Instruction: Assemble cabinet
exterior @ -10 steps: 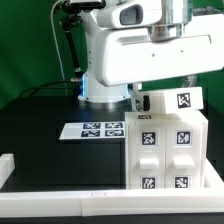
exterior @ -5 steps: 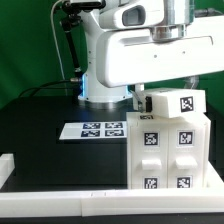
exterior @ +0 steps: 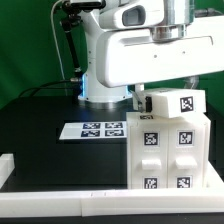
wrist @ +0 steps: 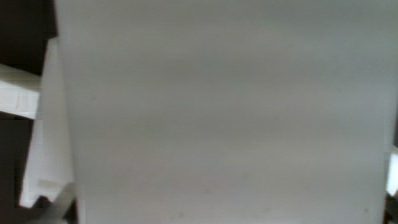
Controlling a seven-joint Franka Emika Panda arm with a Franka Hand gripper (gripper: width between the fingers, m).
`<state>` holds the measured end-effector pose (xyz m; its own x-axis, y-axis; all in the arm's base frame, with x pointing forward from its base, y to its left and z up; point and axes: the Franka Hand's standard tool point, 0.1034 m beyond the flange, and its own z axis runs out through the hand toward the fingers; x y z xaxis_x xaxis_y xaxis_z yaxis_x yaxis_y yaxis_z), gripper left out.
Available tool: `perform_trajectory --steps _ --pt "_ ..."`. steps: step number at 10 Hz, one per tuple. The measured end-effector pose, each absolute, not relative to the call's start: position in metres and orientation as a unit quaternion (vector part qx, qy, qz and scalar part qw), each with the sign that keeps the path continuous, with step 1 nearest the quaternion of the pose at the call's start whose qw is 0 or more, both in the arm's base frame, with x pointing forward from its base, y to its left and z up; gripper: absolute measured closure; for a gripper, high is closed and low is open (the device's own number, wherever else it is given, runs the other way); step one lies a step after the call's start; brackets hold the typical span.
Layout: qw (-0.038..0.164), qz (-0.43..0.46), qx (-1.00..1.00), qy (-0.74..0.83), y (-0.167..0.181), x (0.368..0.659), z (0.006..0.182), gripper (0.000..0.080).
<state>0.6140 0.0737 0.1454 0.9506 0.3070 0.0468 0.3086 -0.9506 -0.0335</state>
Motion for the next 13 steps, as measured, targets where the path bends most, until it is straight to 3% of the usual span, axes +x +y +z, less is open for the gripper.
perform_trajectory --steps 4,8,13 --pt "0.022 -0.019 -0.995 -0.1 0.074 0.6139 0.1454 0.0253" --pt "0.044 -0.023 -0.99 0.135 0.079 0.6092 0.1452 0.0253" --pt "0.052 -0.014 -0.958 0.281 0.0813 0.6086 0.1446 0.0253"
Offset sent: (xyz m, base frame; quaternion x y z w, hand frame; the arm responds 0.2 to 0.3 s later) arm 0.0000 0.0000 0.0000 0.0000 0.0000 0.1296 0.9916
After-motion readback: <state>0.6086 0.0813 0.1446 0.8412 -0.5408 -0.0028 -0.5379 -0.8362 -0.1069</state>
